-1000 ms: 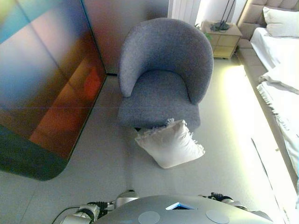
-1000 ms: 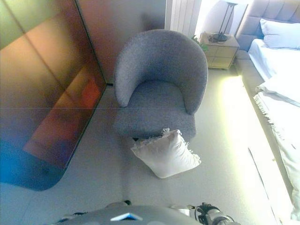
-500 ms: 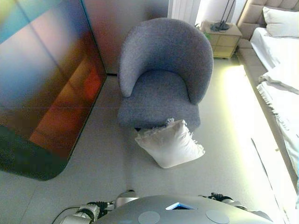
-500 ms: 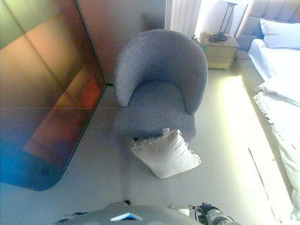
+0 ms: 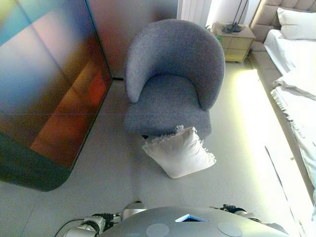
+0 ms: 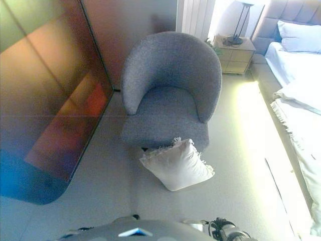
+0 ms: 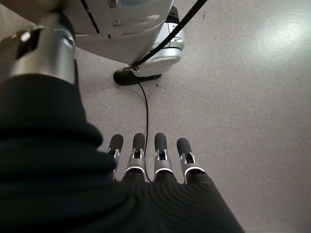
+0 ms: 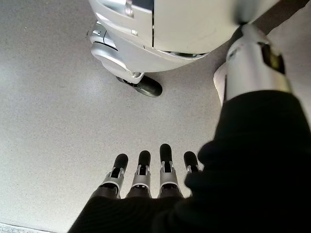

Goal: Pick up the cushion and take it to the sofa

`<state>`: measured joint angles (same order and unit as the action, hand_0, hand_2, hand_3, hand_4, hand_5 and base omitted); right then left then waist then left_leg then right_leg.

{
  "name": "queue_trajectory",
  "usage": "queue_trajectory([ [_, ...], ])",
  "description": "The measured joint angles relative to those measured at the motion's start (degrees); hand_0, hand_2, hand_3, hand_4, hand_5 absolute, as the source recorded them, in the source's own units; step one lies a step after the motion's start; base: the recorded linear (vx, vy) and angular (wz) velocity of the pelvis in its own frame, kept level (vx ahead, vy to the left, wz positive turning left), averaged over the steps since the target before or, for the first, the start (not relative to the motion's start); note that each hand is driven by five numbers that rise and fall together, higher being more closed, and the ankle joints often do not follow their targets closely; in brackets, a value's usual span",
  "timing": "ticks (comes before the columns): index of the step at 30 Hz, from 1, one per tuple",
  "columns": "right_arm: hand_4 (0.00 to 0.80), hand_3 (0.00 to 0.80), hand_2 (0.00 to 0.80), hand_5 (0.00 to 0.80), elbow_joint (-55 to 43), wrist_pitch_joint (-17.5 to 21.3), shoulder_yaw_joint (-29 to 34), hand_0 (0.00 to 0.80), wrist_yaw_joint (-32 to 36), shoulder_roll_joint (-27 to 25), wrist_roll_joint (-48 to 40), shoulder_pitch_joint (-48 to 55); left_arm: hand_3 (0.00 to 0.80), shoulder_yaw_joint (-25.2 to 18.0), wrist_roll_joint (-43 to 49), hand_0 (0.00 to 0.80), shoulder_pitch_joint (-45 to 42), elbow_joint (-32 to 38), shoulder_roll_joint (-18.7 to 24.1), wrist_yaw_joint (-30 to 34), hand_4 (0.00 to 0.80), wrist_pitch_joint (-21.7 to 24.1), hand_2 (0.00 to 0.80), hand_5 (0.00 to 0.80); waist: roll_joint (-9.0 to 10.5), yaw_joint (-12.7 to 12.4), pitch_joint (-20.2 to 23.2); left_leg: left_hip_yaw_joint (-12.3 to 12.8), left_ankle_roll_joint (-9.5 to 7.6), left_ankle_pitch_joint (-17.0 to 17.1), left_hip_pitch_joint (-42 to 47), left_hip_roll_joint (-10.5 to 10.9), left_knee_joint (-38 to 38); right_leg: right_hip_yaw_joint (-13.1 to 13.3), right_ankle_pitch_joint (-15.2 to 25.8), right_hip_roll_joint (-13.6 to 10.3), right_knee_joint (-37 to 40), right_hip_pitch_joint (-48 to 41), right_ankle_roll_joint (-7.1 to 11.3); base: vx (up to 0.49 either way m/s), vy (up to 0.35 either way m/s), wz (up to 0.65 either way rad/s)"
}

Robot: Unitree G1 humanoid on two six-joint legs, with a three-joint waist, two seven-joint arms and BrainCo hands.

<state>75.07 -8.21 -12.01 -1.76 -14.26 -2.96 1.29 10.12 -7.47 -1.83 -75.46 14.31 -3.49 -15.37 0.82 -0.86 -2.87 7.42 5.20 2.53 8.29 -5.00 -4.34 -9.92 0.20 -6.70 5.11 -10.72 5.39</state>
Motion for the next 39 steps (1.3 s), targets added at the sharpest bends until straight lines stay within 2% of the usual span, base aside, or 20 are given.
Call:
queue_trajectory([
  [3, 0.0, 0.0, 0.0, 0.0, 0.64, -0.12, -0.09, 0.0, 0.3, 0.06, 0.03, -1.94, 0.0, -0.11, -0.09, 0.0, 0.95, -1.45, 0.09, -0.86, 0.0, 1.04, 0.0, 0.0, 0.09, -0.21, -1.71, -0.52, 1.22, -2.17, -3.52, -1.35, 7.74, 0.28, -1.79, 0.4, -3.47, 2.14, -1.11, -0.089, -0.164, -0.12],
  [4, 0.0, 0.0, 0.0, 0.0, 0.98, -0.17, -0.26, 0.0, 0.41, 0.27, 0.02, -3.1, 0.0, -0.14, -0.1, 0.0, 2.12, -2.06, 0.38, -1.24, 0.0, 1.15, 0.0, 0.0, 1.21, -0.13, -2.94, -1.28, 1.58, -1.88, -5.57, -1.13, 11.91, 0.83, -2.45, 0.1, -5.35, 3.23, -1.33, -0.038, -0.131, -0.26],
  [7, 0.0, 0.0, 0.0, 0.0, 1.51, -0.86, -0.41, 0.0, 0.31, -0.24, 0.01, -5.88, 0.0, -0.69, -0.16, 0.0, 4.15, -4.03, 0.81, -1.52, 0.0, 1.4, 0.0, 0.0, 2.93, -2.17, -5.21, -4.77, 5.45, 3.96, -12.46, 0.12, 23.33, 3.05, -3.15, -1.72, -9.04, 6.78, -2.54, 0.061, -0.034, -0.42],
  [9, 0.0, 0.0, 0.0, 0.0, 1.59, -1.12, -0.81, 0.0, 0.31, -0.8, 0.02, -6.0, 0.0, -0.65, -0.2, 0.0, 4.6, -4.11, 0.29, -1.03, 0.0, 1.33, 0.0, 0.0, 3.18, -3.0, -6.01, -6.92, 5.23, 5.62, -14.12, 1.06, 25.86, 3.74, -2.46, -2.53, -8.82, 7.02, -3.81, 0.218, 0.069, -0.31],
  [12, 0.0, 0.0, 0.0, 0.0, 2.51, -1.18, -1.74, 0.0, 0.42, -2.56, 0.1, -6.05, 0.0, -0.67, -0.3, 0.0, 3.54, -4.52, -2.3, -0.28, 0.0, 1.24, 0.0, 0.0, 0.45, -3.22, -6.98, -5.09, 4.36, 1.47, -11.54, 3.52, 18.79, 5.5, -2.09, -2.0, -4.96, 6.83, -4.3, 0.378, 0.112, -0.39],
  [13, 0.0, 0.0, 0.0, 0.0, 3.34, -1.18, -2.06, 0.0, 0.55, -3.05, 0.16, -6.42, 0.0, -0.68, -0.27, 0.0, 3.01, -4.86, -3.55, -0.22, 0.0, 1.23, 0.0, 0.0, -2.17, -4.17, -6.77, -3.99, 3.12, 0.09, -10.34, 2.43, 12.1, 5.92, -2.57, 1.12, -5.59, 6.79, -5.04, 0.448, 0.107, -0.38],
  [14, 0.0, 0.0, 0.0, 0.0, 3.97, -1.36, -1.87, 0.0, 0.66, -3.7, 0.31, -6.39, 0.0, -1.19, -0.26, 0.0, 2.63, -4.54, -4.11, 0.02, 0.0, 1.16, 0.0, 0.0, -6.47, -4.63, -6.77, -4.39, 4.81, -2.25, -8.54, -2.13, 5.86, 4.0, -4.53, 6.1, -15.56, 8.36, -6.15, 0.475, 0.109, -0.4],
  [15, 0.0, 0.0, 0.0, 0.0, 3.98, -1.48, -1.67, 0.0, 0.12, -1.38, 0.65, -6.63, 0.0, -1.76, -0.12, 0.0, 3.07, -3.27, -2.52, -0.16, 0.0, 1.6, 0.0, 0.0, -4.59, -5.69, -9.1, -3.09, 1.74, 1.3, -6.43, -2.13, 5.89, 5.09, -10.66, 6.01, -17.68, 7.01, -6.41, 0.408, 0.097, -0.42],
  [17, 0.0, 0.0, 0.0, 0.0, 3.74, -1.67, -1.41, 0.0, -0.04, -0.78, 1.1, -6.73, 0.0, -2.17, -0.15, 0.0, 1.62, -2.04, -0.65, 0.25, 0.0, 1.37, 0.0, 0.0, -1.51, -7.44, -9.41, -3.08, 3.36, -0.51, -9.35, -2.51, 12.75, 8.38, -10.19, 6.09, -15.81, 5.49, -7.83, 0.443, 0.137, -0.39],
  [19, 0.0, 0.0, 0.0, 0.0, 4.16, -2.21, -1.37, 0.0, -0.07, -1.6, 1.16, -6.69, 0.0, -2.15, -0.15, 0.0, 1.98, -2.32, -1.3, 0.98, 0.0, 1.0, 0.0, 0.0, -0.02, -8.35, -9.35, -3.26, 3.14, 0.03, -11.25, -1.55, 7.48, 8.93, -10.0, 4.28, -13.46, 4.19, -8.14, 0.483, 0.183, -0.2],
  [20, 0.0, 0.0, 0.0, 0.0, 4.2, -2.23, -1.37, 0.0, -0.12, -2.28, 1.29, -6.67, 0.0, -2.16, -0.19, 0.0, 1.99, -2.42, -2.01, 1.22, 0.0, 0.97, 0.0, 0.0, -0.55, -8.38, -9.19, -3.35, 2.83, 0.26, -11.77, -2.33, 4.91, 9.31, -10.0, 4.14, -12.72, 3.29, -8.14, 0.444, 0.181, -0.22],
  [23, 0.0, 0.0, 0.0, 0.0, 4.65, -2.28, -0.92, 0.0, -0.29, -3.06, 1.33, -6.37, 0.0, -2.1, -0.34, 0.0, 1.73, -3.03, -3.04, 1.39, 0.0, 0.47, 0.0, 0.0, -4.22, -8.31, -7.57, -3.75, 2.77, 1.03, -13.18, -4.68, 2.19, 9.79, -10.88, 4.32, -11.68, 0.78, -6.69, 0.48, 0.22, -0.22],
  [25, 0.0, 0.0, 0.0, 0.0, 5.01, -2.2, -0.95, 0.0, -0.76, -1.75, 1.33, -6.34, 0.0, -2.13, -0.58, 0.0, 1.97, -3.32, -2.9, 1.38, 0.0, 0.44, 0.0, 0.0, -4.43, -8.43, -6.7, -2.53, 2.22, 1.79, -13.44, -4.26, 4.71, 10.73, -12.45, 2.28, -11.61, -0.38, -4.08, 0.423, 0.199, -0.38],
  [27, 0.0, 0.0, 0.0, 0.0, 5.66, -2.23, -1.04, 0.0, -0.83, 0.06, 1.4, -4.89, 0.0, -2.14, -0.56, 0.0, 2.18, -3.27, -2.71, 1.54, 0.0, 0.63, 0.0, 0.0, -2.46, -9.15, -4.69, -1.82, -0.09, 3.06, -14.58, -0.65, 10.08, 11.36, -13.93, -1.75, -10.92, -2.34, -1.85, 0.326, 0.153, -0.36],
  [29, 0.0, 0.0, 0.0, 0.0, 5.92, -1.95, -0.92, 0.0, -1.27, 2.22, 1.61, -4.37, 0.0, -1.55, -0.59, 0.0, 2.22, -1.77, -0.93, 1.59, 0.0, 0.67, 0.0, 0.0, 0.52, -8.88, -3.57, -1.15, -2.8, 1.34, -13.62, 1.8, 10.0, 11.53, -15.63, -3.64, -23.35, -0.8, 0.28, 0.339, 0.159, -0.09],
  [31, 0.0, 0.0, 0.0, 0.0, 5.35, -1.72, -1.16, 0.0, -1.3, 3.7, 2.46, -4.62, 0.0, -0.52, -0.76, 0.0, 4.5, -1.34, 1.72, 1.83, 0.0, 0.25, 0.0, 0.0, 3.36, -8.4, -1.98, -1.55, -3.57, 0.56, -12.89, 3.33, 9.86, 10.93, -12.41, -3.7, -30.06, 1.37, 2.09, 0.377, 0.15, 0.26],
  [33, 0.0, 0.0, 0.0, 0.0, 3.83, -1.75, -1.0, 0.0, -2.06, 3.44, 2.25, -4.85, 0.0, 0.03, -0.59, 0.0, 6.41, -1.41, 2.1, 1.91, 0.0, -0.29, 0.0, 0.0, 2.38, -7.71, -2.02, -2.63, -3.79, 0.48, -11.6, 2.85, 8.58, 10.45, -5.4, -3.04, -38.96, 5.62, 3.31, 0.288, 0.062, 0.42],
  [34, 0.0, 0.0, 0.0, 0.0, 3.05, -1.75, -0.99, 0.0, -2.86, 3.07, 2.01, -4.51, 0.0, 0.01, -0.5, 0.0, 6.58, -1.24, 2.06, 1.85, 0.0, -0.33, 0.0, 0.0, 1.09, -7.48, -2.04, -2.76, -4.08, 0.47, -9.63, 2.11, 6.88, 9.76, -3.14, -2.89, -43.73, 8.03, 3.22, 0.247, -0.034, 0.05],
  [36, 0.0, 0.0, 0.0, 0.0, 1.04, -1.6, -1.15, 0.0, -4.25, 2.68, 1.29, -5.13, 0.0, -0.01, -0.54, 0.0, 6.68, -1.29, 2.62, 1.84, 0.0, -0.65, 0.0, 0.0, 0.09, -6.87, -1.99, -2.54, -5.08, -0.23, -7.61, 1.89, 4.74, 7.69, -6.96, -3.67, -45.8, 13.02, 2.57, 0.183, -0.111, -0.14],
  [39, 0.0, 0.0, 0.0, 0.0, -0.33, -1.38, -1.07, 0.0, -5.13, 1.96, 0.46, -6.95, 0.0, 0.04, -0.59, 0.0, 6.68, -1.38, 3.16, 1.84, 0.0, -1.5, 0.0, 0.0, -1.08, -5.18, -2.6, -1.33, -5.14, -0.06, -6.44, 1.0, 2.45, 1.65, -8.75, -5.19, -34.68, 19.21, 2.36, 0.059, -0.219, -0.11],
])
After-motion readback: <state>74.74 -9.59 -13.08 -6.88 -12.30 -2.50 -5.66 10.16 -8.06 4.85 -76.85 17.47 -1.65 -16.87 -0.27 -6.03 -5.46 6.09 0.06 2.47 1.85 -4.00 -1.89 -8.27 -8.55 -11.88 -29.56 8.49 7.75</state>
